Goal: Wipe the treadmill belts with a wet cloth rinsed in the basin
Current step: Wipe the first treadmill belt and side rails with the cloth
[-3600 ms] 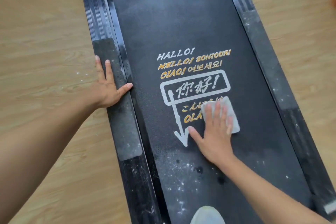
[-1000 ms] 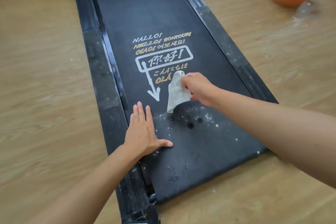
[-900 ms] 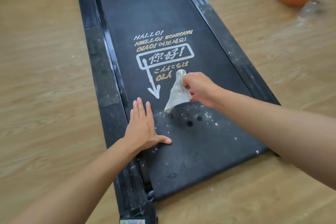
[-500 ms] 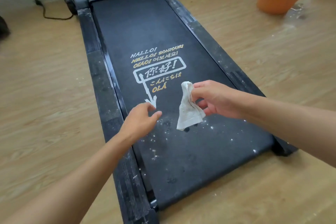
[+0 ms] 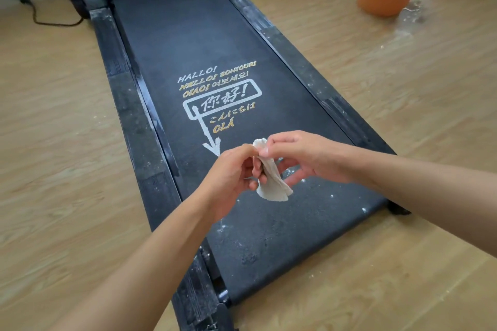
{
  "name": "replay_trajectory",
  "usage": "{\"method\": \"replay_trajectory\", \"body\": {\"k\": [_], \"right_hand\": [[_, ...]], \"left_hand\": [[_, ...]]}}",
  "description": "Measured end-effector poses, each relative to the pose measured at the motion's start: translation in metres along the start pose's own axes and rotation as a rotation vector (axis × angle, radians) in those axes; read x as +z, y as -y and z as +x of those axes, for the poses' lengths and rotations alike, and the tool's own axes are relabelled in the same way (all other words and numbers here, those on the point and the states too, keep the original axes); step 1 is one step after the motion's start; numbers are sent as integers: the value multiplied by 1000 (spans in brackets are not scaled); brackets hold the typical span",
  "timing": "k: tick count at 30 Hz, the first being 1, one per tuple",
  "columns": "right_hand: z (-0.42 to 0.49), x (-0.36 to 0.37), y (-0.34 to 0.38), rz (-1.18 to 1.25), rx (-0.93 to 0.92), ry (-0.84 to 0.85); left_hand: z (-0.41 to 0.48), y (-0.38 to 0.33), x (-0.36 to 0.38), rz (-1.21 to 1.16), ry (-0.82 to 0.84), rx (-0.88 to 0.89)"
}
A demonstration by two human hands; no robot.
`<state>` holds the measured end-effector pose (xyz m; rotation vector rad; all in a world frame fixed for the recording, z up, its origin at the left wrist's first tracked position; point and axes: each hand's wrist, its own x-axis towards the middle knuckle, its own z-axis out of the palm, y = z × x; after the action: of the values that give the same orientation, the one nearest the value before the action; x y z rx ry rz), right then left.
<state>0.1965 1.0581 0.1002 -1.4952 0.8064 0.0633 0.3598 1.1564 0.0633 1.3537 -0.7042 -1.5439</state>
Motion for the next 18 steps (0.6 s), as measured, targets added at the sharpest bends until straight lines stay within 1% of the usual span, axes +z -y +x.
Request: {"method": "replay_trajectory", "body": {"k": [4,7,10,13,16,18], "right_hand": [[9,-2,0,70,16,29],[15,-2,-3,75,-29,31],[19,-8,-1,69,-78,-56],[23,-22,-1,76,-73,-151],[24,-34,-2,71,-78,-291],[23,-43,-2,52,-109,-379]], "left_hand": [[-3,6,-6,-90,109,85],[-5,7,-15,-136,146,107],[-8,3,-27,-201,97,104],[-12,5,-39,-235,82,153],[-18,10,-49,-244,7,190],[-17,20,-60,-255,-8,209]]}}
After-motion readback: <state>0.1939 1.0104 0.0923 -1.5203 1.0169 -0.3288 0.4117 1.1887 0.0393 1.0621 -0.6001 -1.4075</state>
